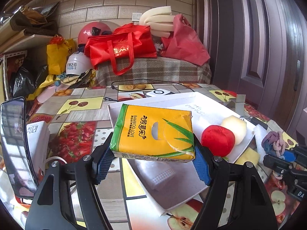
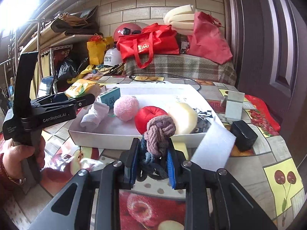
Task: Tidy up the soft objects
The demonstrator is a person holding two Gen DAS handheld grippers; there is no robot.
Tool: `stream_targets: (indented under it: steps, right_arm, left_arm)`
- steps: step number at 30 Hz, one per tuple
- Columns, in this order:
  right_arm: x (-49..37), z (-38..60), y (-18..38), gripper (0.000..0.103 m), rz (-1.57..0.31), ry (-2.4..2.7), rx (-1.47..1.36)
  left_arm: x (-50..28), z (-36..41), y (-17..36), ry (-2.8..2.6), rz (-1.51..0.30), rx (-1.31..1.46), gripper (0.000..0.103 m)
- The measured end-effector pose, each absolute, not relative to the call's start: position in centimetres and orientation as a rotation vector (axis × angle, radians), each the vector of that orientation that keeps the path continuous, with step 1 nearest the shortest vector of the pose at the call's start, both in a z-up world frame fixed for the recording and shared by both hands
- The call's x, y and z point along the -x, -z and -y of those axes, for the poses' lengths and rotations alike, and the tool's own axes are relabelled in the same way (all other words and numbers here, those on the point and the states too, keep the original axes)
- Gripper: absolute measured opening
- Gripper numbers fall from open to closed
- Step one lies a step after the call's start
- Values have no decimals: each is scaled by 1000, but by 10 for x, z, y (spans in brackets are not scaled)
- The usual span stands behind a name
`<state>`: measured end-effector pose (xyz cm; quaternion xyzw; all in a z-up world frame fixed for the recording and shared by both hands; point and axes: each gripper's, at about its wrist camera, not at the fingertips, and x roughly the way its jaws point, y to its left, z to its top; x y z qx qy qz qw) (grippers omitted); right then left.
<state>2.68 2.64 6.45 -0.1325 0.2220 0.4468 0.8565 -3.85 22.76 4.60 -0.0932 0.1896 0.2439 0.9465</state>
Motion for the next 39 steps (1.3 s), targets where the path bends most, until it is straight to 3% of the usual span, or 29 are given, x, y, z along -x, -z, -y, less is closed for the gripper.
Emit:
stream_targets:
  steps: [10,17,23,30,33,36,38,39]
  right_arm:
    - [-31,-110,-60,26,-533,-1029,236]
    - [-51,-156,-30,26,-770,-1033,344]
    - [-101,-127,-38,25,-741,-777,168]
    - [-96,-123,-43,26,-705,-774,155]
    - [-106,-121,-40,33,-742,-761,120]
    - [-104,-121,-41,57,-726,-751,123]
    - [-102,-122,-42,75,-719,-751,134]
    - [-100,-125,-42,93,-711,-756,150]
  left_arm:
    - [43,-253,-42,-502,-393,329,74]
    - [43,-257,-41,-500,-391,350,74]
    - [36,-256,-42,-483,-410,331,74]
    - [0,-231,-48,-453,-426,148,74]
    - [-15,-241,-44,-465,-466,178,77]
    - [-11,-256,-42,-492,-459,261,88]
    - [-2,-267,-41,-484,-432,326,103]
    - [0,-271,-40,-481,-423,350,103]
